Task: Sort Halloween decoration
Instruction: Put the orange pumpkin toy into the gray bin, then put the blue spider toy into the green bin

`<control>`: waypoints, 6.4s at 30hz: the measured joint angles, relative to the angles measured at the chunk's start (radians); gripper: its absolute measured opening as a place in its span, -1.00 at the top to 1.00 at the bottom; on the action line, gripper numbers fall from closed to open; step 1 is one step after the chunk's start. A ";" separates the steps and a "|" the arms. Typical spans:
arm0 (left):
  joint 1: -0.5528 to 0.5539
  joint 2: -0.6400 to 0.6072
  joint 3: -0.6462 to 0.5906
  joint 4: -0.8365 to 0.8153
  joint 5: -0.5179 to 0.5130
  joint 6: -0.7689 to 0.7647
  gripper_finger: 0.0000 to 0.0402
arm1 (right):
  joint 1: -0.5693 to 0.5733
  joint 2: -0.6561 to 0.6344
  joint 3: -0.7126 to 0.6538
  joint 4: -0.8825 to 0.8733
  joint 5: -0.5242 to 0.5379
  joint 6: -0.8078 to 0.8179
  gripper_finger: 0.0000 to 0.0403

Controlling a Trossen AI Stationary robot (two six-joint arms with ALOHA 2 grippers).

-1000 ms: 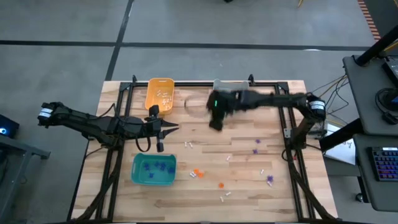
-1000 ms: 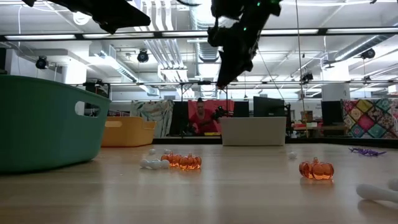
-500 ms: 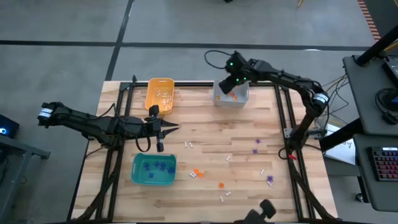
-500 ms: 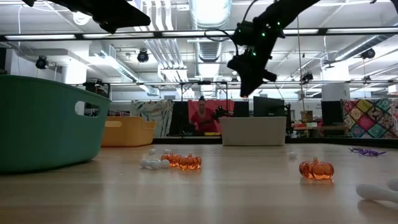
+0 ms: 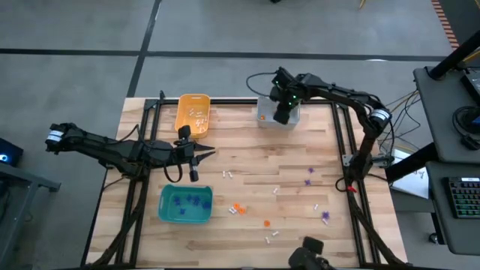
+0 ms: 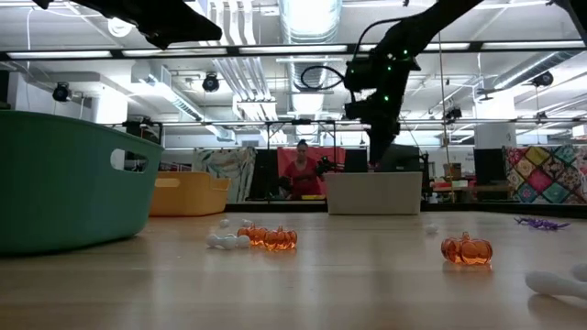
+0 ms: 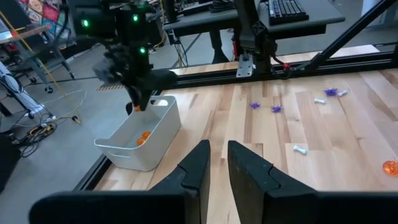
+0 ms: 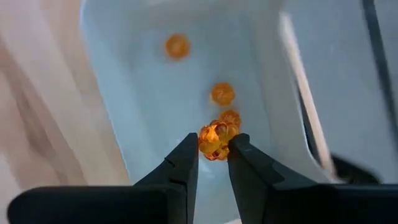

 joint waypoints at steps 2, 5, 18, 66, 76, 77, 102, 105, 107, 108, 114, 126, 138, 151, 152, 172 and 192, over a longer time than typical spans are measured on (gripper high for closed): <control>0.000 0.000 0.000 0.000 0.000 0.000 0.80 | 0.000 0.015 -0.001 -0.017 0.000 -0.132 0.66; 0.000 0.000 0.000 -0.001 0.000 0.000 0.80 | -0.007 0.034 -0.001 -0.019 0.001 -0.242 0.66; 0.000 0.000 0.000 -0.001 0.000 0.000 0.80 | -0.098 0.122 0.010 -0.023 0.008 0.012 0.66; 0.000 0.027 0.000 -0.003 -0.002 -0.008 0.80 | -0.096 0.109 0.100 -0.094 -0.091 0.532 0.24; 0.000 0.027 0.000 -0.001 -0.002 -0.011 0.80 | 0.031 -0.003 0.131 -0.425 -0.131 0.502 0.34; 0.000 0.027 0.000 0.000 -0.002 -0.011 0.80 | 0.052 -0.012 0.129 -0.456 -0.131 0.505 0.34; 0.000 0.027 0.000 0.024 -0.002 -0.031 0.80 | 0.484 -0.193 -0.295 -0.336 -0.087 0.783 0.40; 0.000 0.027 0.000 0.023 -0.002 -0.031 0.80 | 0.493 -0.190 -0.367 -0.335 -0.041 0.844 0.41; 0.000 0.027 0.000 0.023 -0.002 -0.030 0.80 | 0.494 -0.190 -0.410 -0.334 -0.038 0.889 0.41; 0.000 0.027 0.000 0.023 -0.002 -0.030 0.80 | 0.494 -0.190 -0.429 -0.331 -0.037 0.910 0.41; 0.000 0.027 0.000 0.023 -0.002 -0.027 0.80 | 0.500 -0.190 -0.525 -0.277 -0.041 0.969 0.40; 0.000 0.027 0.000 0.022 -0.002 -0.027 0.80 | 0.541 -0.189 -0.568 -0.211 -0.046 0.993 0.42; 0.000 0.027 0.000 0.022 -0.002 -0.027 0.80 | 0.580 -0.188 -0.612 -0.139 -0.045 1.055 0.42; 0.000 0.027 0.000 0.021 -0.002 -0.027 0.80 | 0.579 -0.110 -0.620 -0.073 -0.047 1.042 0.43; 0.000 0.027 0.000 0.021 -0.002 -0.027 0.80 | 0.579 -0.110 -0.620 -0.072 -0.047 1.042 0.43; 0.000 0.027 0.000 0.021 -0.002 -0.027 0.80 | 0.579 -0.155 -0.564 -0.067 -0.024 1.015 0.96; 0.000 0.027 0.000 0.022 -0.002 -0.027 0.80 | 0.585 -0.158 -0.572 -0.207 -0.098 0.989 0.26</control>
